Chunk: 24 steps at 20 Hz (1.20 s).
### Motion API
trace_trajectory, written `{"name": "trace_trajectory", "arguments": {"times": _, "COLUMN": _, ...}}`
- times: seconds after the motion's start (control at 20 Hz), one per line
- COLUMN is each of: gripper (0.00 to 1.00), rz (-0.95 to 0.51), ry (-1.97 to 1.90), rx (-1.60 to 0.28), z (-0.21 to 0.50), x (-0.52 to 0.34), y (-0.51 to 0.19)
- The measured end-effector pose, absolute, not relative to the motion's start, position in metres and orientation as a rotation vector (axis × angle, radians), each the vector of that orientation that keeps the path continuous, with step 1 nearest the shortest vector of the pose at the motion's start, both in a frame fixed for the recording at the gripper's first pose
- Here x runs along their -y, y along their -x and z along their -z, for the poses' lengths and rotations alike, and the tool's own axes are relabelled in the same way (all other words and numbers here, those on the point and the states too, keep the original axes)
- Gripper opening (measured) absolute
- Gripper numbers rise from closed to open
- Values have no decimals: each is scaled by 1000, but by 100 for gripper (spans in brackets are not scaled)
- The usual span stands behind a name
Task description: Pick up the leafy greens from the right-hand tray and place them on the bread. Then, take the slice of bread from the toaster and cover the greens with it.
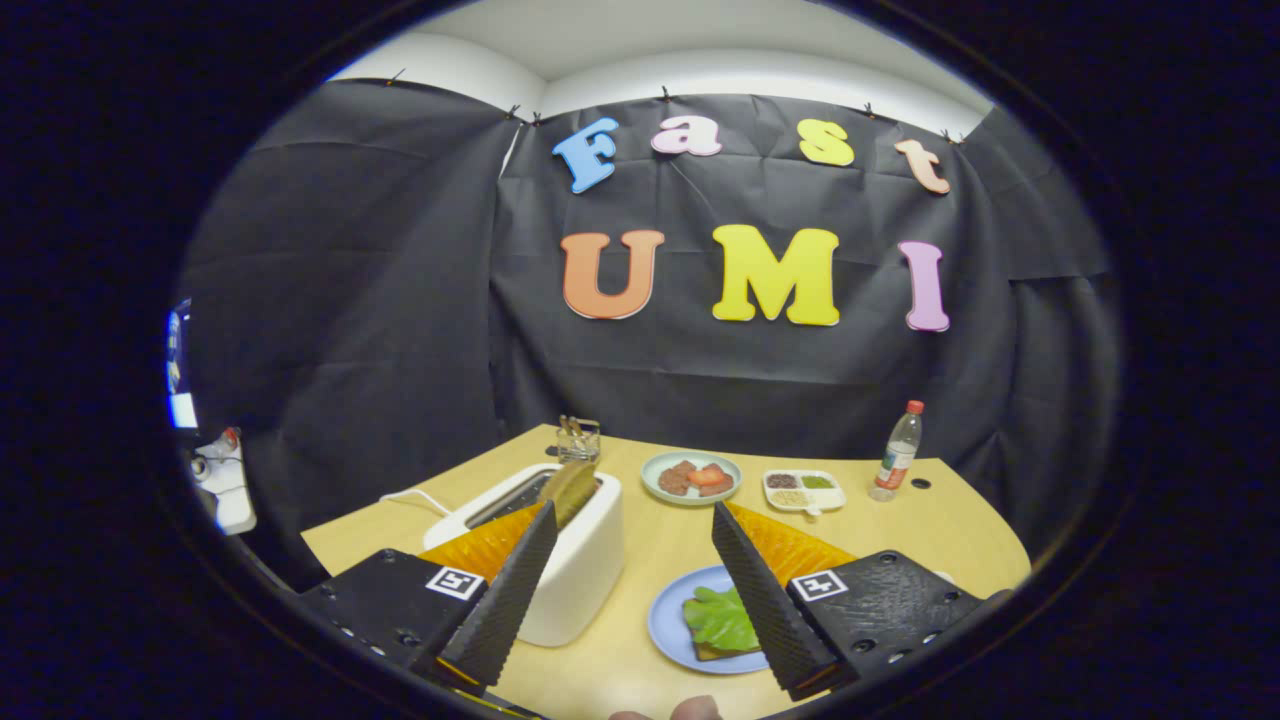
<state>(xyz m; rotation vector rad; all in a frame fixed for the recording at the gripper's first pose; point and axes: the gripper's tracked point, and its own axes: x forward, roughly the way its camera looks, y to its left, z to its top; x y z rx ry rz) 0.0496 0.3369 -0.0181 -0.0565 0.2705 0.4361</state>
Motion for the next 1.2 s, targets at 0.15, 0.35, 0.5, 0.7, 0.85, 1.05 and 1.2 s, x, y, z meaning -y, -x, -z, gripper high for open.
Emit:
{"name": "trace_trajectory", "arguments": {"times": 0.15, "gripper": 95, "rz": -438, "ry": 22, "rx": -298, "z": 25, "x": -377, "y": -56}}
{"name": "trace_trajectory", "arguments": {"times": 0.35, "gripper": 96, "rz": -384, "ry": 26, "rx": -357, "z": 49, "x": -408, "y": -83}}
{"name": "trace_trajectory", "arguments": {"times": 0.5, "gripper": 96, "rz": -337, "ry": 7, "rx": -393, "z": 61, "x": -418, "y": -102}}
{"name": "trace_trajectory", "arguments": {"times": 0.7, "gripper": 86, "rz": -310, "ry": 3, "rx": -461, "z": 80, "x": -432, "y": -123}}
{"name": "trace_trajectory", "arguments": {"times": 0.85, "gripper": 60, "rz": -296, "ry": 1, "rx": -487, "z": 91, "x": -435, "y": -131}}
{"name": "trace_trajectory", "arguments": {"times": 1.05, "gripper": 16, "rz": -289, "ry": -11, "rx": -507, "z": 95, "x": -433, "y": -133}}
{"name": "trace_trajectory", "arguments": {"times": 1.2, "gripper": 7, "rz": -326, "ry": -20, "rx": -506, "z": 89, "x": -438, "y": -128}}
